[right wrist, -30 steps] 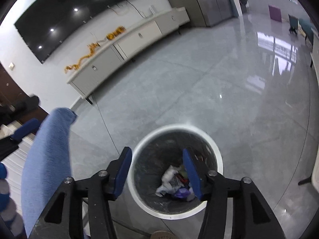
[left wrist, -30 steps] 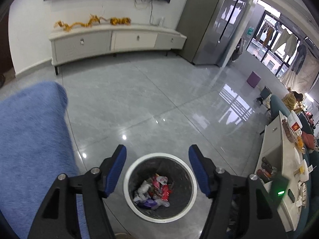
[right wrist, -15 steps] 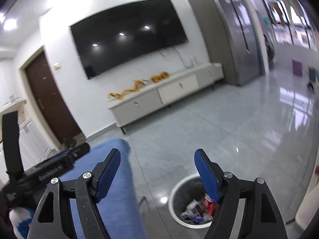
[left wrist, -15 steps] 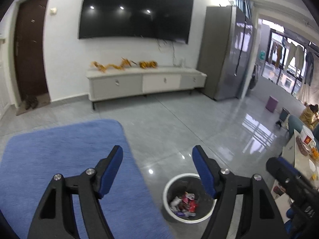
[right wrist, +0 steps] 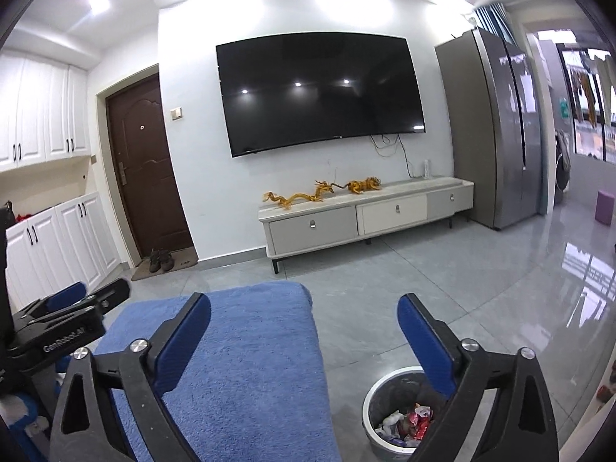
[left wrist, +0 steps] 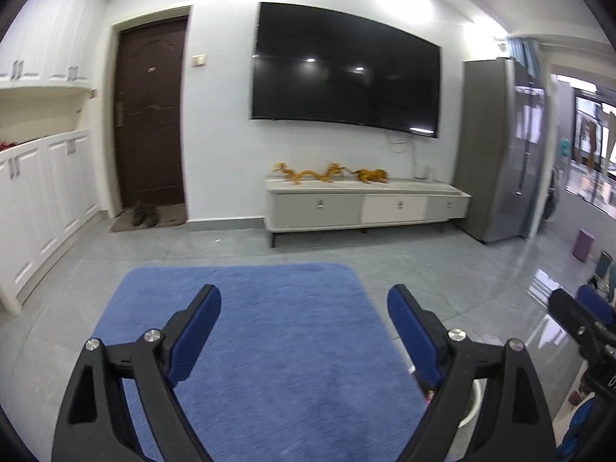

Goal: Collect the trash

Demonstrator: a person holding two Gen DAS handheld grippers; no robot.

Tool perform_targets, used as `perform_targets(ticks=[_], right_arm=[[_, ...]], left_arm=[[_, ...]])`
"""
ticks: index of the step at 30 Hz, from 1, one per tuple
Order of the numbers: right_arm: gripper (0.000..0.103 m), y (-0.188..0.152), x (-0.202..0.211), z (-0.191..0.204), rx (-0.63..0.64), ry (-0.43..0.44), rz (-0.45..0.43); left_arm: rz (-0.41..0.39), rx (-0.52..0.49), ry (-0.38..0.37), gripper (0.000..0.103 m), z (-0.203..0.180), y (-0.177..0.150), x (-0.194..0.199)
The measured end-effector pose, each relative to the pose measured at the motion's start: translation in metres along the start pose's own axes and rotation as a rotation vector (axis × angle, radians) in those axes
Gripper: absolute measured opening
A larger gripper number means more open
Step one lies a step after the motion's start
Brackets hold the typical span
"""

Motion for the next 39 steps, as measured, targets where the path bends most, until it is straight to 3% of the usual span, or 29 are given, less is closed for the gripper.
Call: perform_targets(ticks=[7, 14, 16, 18, 39], right_arm=[[0.103, -0.017, 0.000, 0.012, 0.059, -0.079, -0.034], [0.103, -0.019, 0.003, -0.001, 0.050, -0.145, -0.072], [0.103, -0.020, -0.001, -0.003, 0.045, -0.145, -0.066], [0.103, -0.023, -0.001, -0.005, 0.041, -0.137, -0.059], [0.103, -0.038, -0.012, -0.017, 0.036, -0.167, -0.031]], left_arm=[[-0.017, -0.003, 0.071, 0.088, 0.031, -0.021, 0.015], [-0.042, -0.022, 0.128, 0.090, 0.037, -0.027, 0.015], [-0.053, -0.023, 0.129, 0.100, 0.038, -0.027, 0.013], [-0.068, -0.023, 0.123, 0.102, 0.037, -0.027, 0.013], [-0.015, -0.036, 0.089, 0.103, 0.023, -0.044, -0.019]])
Point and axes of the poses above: each gripper's, at about its wrist camera, not at the fingertips, and x roughly against the way its jaws point, z to its left, y to its top, the point moved 8 cm from there along -x, roughly the way its jaws point, and after that the axes turned 5 degrees about -y, right-handed, at the moved point
